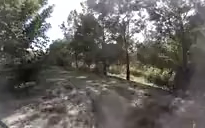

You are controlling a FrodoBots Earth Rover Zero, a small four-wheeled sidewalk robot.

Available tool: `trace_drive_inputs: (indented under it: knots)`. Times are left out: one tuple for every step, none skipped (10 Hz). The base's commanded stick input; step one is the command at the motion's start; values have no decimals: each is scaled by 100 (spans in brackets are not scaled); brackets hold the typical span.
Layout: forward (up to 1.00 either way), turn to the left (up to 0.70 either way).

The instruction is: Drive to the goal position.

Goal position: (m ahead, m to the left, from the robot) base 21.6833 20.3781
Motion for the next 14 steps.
trace_drive_inputs:
  knots:
    - [85, 0]
    - [85, 0]
    - [85, 0]
    - [85, 0]
    - [85, 7]
    - [85, 34]
    - [85, 34]
    - [85, 11]
    - [85, 0]
    - [85, 0]
    - [85, 0]
    - [85, 34]
    - [85, 34]
    - [85, 34]
